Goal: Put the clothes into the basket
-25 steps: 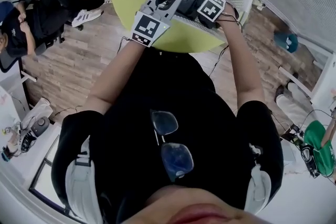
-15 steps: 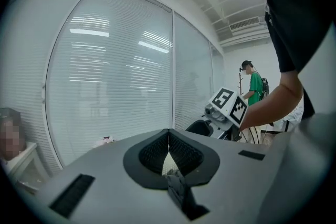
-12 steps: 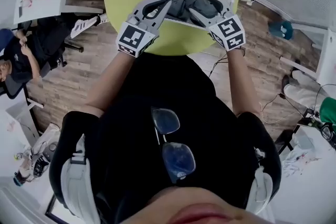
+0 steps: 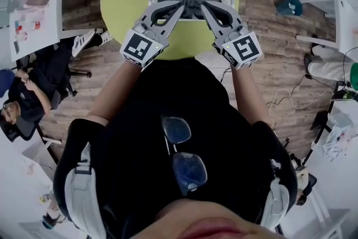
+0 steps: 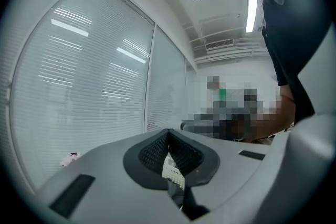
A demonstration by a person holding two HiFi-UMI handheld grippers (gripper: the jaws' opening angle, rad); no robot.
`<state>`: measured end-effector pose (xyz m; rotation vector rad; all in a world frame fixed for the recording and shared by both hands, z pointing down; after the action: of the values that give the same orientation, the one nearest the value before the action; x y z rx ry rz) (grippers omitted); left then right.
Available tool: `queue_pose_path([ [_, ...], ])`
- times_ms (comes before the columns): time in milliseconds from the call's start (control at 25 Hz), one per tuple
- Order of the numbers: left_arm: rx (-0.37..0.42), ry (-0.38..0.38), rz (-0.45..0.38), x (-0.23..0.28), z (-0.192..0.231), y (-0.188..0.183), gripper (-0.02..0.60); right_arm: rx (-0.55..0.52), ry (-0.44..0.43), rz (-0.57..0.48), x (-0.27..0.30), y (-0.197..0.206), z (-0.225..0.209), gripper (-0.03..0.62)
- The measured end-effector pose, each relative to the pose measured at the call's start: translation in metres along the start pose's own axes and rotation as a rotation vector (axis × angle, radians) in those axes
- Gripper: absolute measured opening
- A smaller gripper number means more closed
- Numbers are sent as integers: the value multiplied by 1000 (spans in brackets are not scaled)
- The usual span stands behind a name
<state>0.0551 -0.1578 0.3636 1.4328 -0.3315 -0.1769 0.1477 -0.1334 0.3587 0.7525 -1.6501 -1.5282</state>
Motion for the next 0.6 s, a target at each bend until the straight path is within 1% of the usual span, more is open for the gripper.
queue_pose_path([
  [320, 9, 61, 21, -16, 0, 0, 11, 6, 51, -22, 4, -10, 25, 25],
  [600, 7, 79, 4, -22, 6, 0, 11, 1, 76, -27, 10, -14, 36, 25],
])
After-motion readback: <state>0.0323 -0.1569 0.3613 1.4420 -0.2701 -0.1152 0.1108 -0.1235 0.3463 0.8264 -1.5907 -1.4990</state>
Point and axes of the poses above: the fingertips, and each gripper's own axes: x forward along the fingers, z to its left, y out of its underside, the point moved 3 cm from there along -x, backward along the fingers, and after that the axes turned 4 degrees about -x, right-handed, at the moved point
